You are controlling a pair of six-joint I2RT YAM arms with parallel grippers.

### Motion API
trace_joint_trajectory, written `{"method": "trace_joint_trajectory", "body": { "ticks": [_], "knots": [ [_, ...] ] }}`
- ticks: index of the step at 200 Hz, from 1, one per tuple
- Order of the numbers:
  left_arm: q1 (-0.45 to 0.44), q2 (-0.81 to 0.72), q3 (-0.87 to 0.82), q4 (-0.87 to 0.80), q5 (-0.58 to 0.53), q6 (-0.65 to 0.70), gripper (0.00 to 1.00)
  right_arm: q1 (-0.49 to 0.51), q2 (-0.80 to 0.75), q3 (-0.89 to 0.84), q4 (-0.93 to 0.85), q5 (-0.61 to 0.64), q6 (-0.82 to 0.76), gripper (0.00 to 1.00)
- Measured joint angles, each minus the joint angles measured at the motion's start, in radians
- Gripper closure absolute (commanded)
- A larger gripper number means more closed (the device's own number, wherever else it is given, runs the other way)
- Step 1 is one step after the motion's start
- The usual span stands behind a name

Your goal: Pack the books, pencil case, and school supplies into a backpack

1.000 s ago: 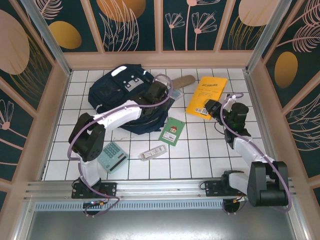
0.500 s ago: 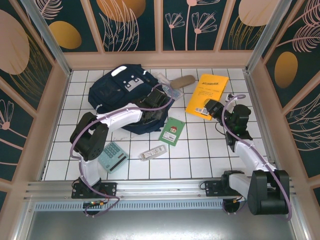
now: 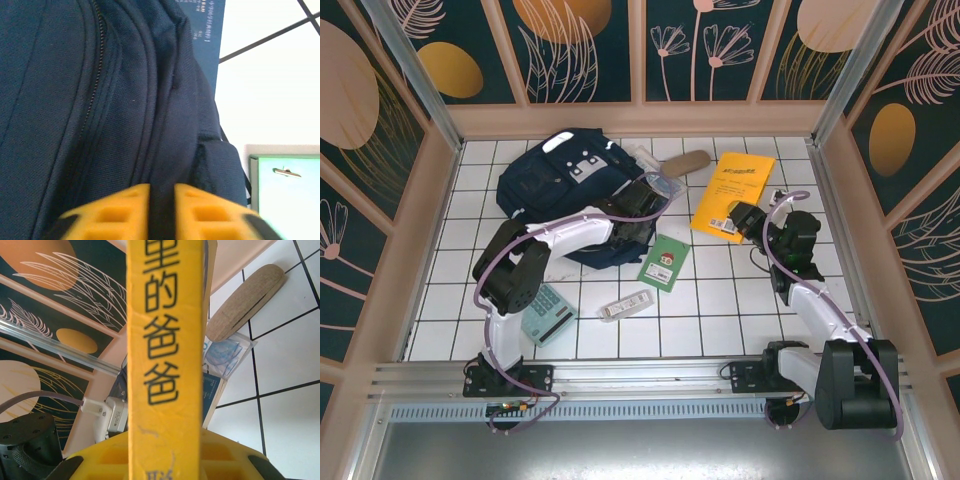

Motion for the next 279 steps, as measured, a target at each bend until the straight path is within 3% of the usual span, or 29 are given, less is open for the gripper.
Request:
{"method": "trace_joint_trajectory", "body": {
  "ticks": [110, 150, 215, 279],
  "knots": [
    [-0.002, -0.154, 0.004, -0.035, -0.122, -0.023, 1.00, 0.032, 0.009, 0.000, 0.002, 0.000, 0.000, 1.00],
    [0.002, -0.209, 0.057, -0.076, -0.195, -0.019, 1.00, 0.134, 0.050, 0.000, 0.072, 0.003, 0.040, 1.00],
    [0.015, -0.217, 0.185, -0.151, -0.279, 0.025, 1.00, 0.441, 0.318, 0.048, 0.256, 0.051, 0.158, 1.00],
    [0.038, -0.217, 0.268, -0.187, -0.282, 0.053, 1.00, 0.559, 0.664, 0.301, 0.348, 0.143, 0.287, 1.00]
  ]
}}
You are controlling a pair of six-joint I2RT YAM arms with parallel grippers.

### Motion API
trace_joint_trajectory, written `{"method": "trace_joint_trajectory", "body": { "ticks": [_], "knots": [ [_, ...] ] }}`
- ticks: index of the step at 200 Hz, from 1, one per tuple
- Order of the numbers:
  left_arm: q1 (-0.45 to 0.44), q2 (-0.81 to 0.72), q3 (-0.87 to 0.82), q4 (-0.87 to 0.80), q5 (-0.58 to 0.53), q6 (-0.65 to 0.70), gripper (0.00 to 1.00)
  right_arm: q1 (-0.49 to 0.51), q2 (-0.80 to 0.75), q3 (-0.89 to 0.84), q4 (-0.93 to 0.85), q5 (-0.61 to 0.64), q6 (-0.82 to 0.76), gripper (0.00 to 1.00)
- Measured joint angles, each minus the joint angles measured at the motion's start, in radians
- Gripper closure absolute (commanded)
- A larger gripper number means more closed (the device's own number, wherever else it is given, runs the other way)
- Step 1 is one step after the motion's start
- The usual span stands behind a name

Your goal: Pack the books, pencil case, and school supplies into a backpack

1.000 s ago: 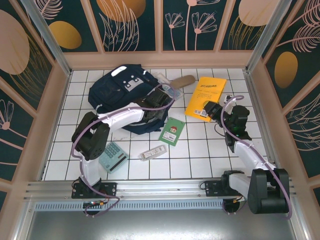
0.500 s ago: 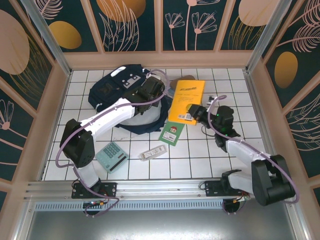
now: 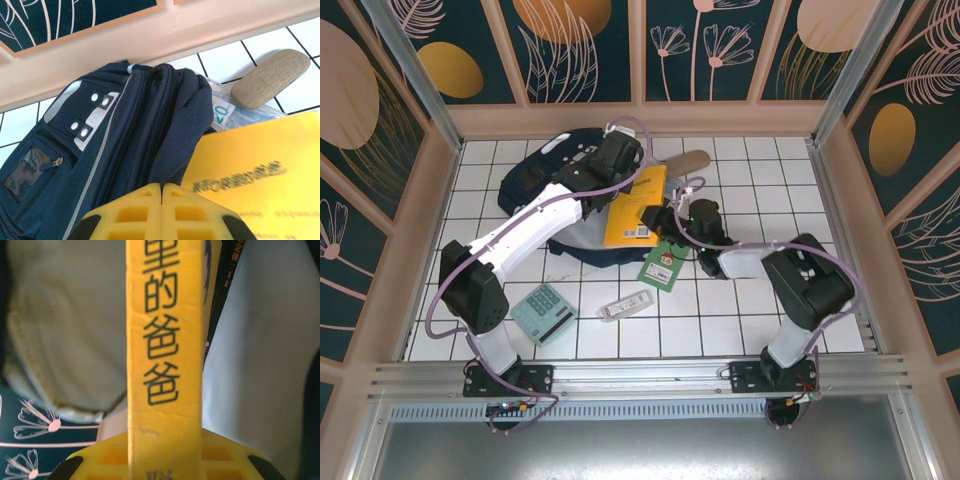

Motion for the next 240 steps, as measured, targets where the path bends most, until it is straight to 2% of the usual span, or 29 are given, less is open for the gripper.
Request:
{"method": "trace_joint_trajectory", "body": {
  "ticks": [38, 79, 141, 164, 182, 207, 240],
  "knots": [
    [0.000, 0.000, 0.000, -0.002, 0.021, 0.000, 1.00, 0.018, 0.208, 0.153, 0.092, 0.035, 0.083, 1.00],
    [0.002, 0.000, 0.000, -0.002, 0.043, -0.001, 1.00, 0.043, 0.381, 0.330, 0.133, 0.133, 0.161, 1.00],
    [0.003, 0.000, 0.001, -0.002, 0.068, -0.005, 1.00, 0.102, 0.596, 0.632, 0.056, 0.325, 0.251, 1.00],
    [0.005, 0.000, 0.005, -0.001, 0.067, -0.006, 1.00, 0.130, 0.673, 0.788, -0.034, 0.355, 0.255, 0.62],
    [0.012, 0.000, 0.014, 0.000, 0.063, -0.007, 1.00, 0.146, 0.701, 0.866, -0.101, 0.360, 0.238, 0.44],
    [0.014, -0.005, 0.016, 0.006, 0.057, -0.009, 1.00, 0.153, 0.688, 0.880, -0.145, 0.360, 0.204, 0.30],
    [0.014, -0.019, 0.017, 0.010, 0.040, -0.009, 1.00, 0.150, 0.639, 0.892, -0.292, 0.349, 0.137, 0.27]
  ]
}}
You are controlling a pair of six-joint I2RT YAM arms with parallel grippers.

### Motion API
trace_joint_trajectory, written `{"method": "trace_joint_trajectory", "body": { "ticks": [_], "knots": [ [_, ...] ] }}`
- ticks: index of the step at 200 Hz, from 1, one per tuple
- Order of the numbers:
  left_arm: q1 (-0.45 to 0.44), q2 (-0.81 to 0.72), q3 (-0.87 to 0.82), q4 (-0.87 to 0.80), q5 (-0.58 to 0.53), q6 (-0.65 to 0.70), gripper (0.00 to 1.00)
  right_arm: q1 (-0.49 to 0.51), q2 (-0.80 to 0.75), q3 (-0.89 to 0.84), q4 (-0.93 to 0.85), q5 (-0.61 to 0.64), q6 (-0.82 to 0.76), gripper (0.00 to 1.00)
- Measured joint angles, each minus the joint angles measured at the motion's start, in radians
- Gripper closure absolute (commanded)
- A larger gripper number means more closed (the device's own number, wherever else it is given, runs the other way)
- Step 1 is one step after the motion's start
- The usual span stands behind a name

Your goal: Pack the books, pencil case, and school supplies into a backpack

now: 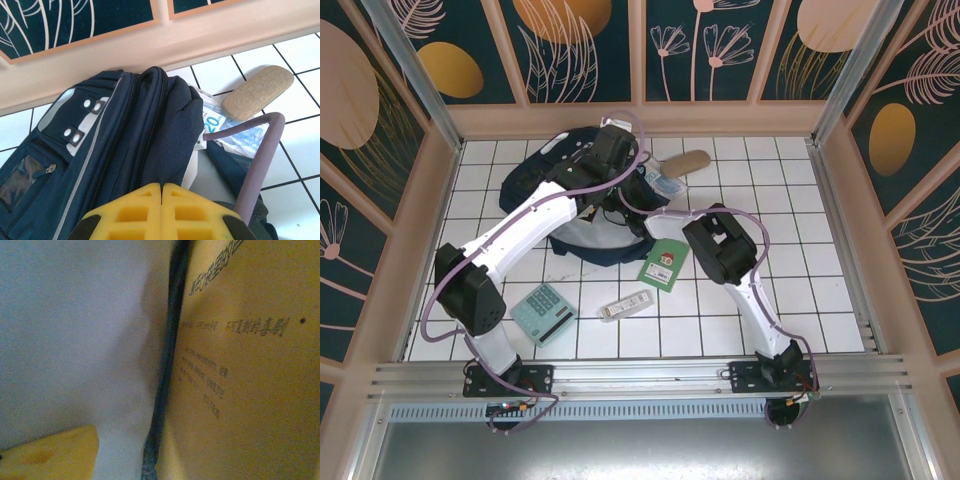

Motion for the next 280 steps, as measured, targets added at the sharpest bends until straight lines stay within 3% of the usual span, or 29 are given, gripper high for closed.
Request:
{"method": "trace_joint_trajectory", "body": {
  "ticks": [16, 47, 100, 128, 179, 197, 252, 280],
  "knots": [
    [0.002, -0.006, 0.000, 0.005, -0.010, 0.000, 1.00, -0.001, -0.016, 0.021, -0.092, 0.000, -0.042, 0.21],
    [0.006, -0.019, 0.008, 0.013, -0.026, 0.000, 1.00, -0.001, -0.064, 0.032, -0.252, 0.006, -0.125, 0.19],
    [0.003, -0.016, 0.011, 0.005, -0.013, 0.000, 1.00, -0.007, -0.145, -0.018, -0.367, 0.005, -0.226, 0.17],
    [0.003, -0.016, 0.011, 0.004, -0.002, 0.000, 1.00, -0.011, -0.190, -0.056, -0.419, 0.013, -0.280, 0.06],
    [-0.005, -0.013, 0.010, -0.011, 0.018, 0.000, 1.00, -0.043, -0.262, -0.166, -0.422, -0.007, -0.318, 0.20],
    [-0.005, -0.010, 0.010, -0.011, 0.025, 0.000, 1.00, -0.054, -0.274, -0.196, -0.399, -0.040, -0.320, 0.39],
    [-0.006, -0.006, 0.010, -0.011, 0.028, 0.000, 1.00, -0.040, -0.266, -0.208, -0.366, -0.139, -0.285, 0.50],
    [-0.006, -0.001, 0.010, -0.010, 0.030, -0.001, 1.00, -0.025, -0.214, -0.154, -0.352, -0.183, -0.262, 0.49]
  ]
}}
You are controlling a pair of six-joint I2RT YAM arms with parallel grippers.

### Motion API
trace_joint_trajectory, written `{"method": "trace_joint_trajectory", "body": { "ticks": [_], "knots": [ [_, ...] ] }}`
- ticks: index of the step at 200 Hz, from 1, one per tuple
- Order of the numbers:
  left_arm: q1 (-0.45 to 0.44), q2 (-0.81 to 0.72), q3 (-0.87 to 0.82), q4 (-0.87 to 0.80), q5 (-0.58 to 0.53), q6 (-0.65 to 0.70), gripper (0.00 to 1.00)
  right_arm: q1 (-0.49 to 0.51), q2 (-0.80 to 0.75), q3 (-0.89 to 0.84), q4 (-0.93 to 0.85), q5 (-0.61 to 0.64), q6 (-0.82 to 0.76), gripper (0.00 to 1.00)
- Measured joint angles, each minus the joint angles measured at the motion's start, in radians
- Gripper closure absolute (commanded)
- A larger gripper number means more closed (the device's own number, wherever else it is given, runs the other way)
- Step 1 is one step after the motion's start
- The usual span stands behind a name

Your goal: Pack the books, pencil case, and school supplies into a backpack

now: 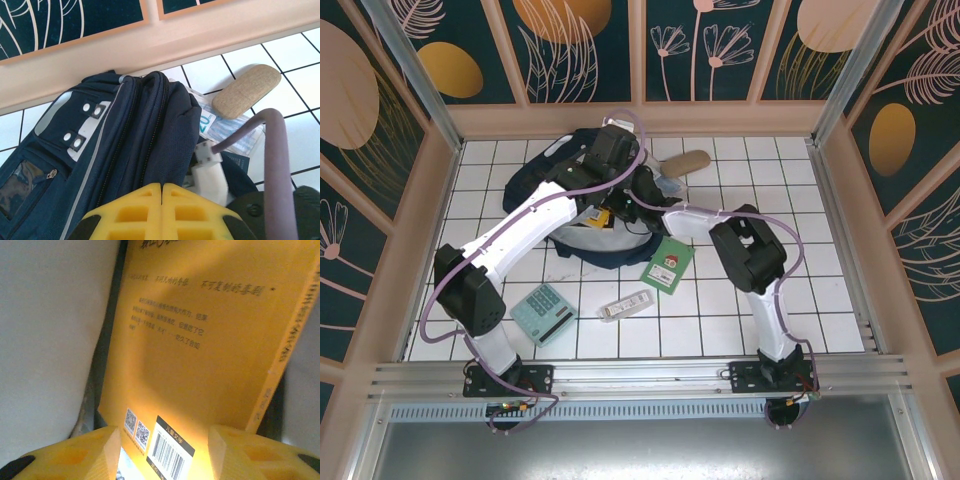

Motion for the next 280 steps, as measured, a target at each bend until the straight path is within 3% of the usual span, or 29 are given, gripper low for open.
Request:
{"method": "trace_joint_trajectory", "body": {
  "ticks": [30, 67, 125, 178, 280],
  "knots": [
    [0.008, 0.000, 0.000, 0.004, -0.010, -0.002, 1.00, 0.020, 0.069, 0.103, -0.011, -0.016, 0.000, 0.47],
    [0.011, 0.000, 0.000, 0.004, -0.008, -0.002, 1.00, 0.022, 0.054, 0.078, -0.006, 0.013, -0.010, 0.37],
    [-0.001, 0.000, 0.000, -0.001, 0.009, -0.002, 1.00, -0.006, -0.060, -0.055, -0.098, 0.118, -0.090, 0.37],
    [-0.001, 0.005, 0.000, 0.000, 0.017, -0.002, 1.00, -0.002, -0.078, -0.087, -0.108, 0.089, -0.105, 0.38],
    [0.021, 0.015, 0.000, 0.003, 0.019, -0.021, 1.00, 0.029, 0.123, 0.158, -0.085, -0.026, -0.054, 0.38]
  ]
}}
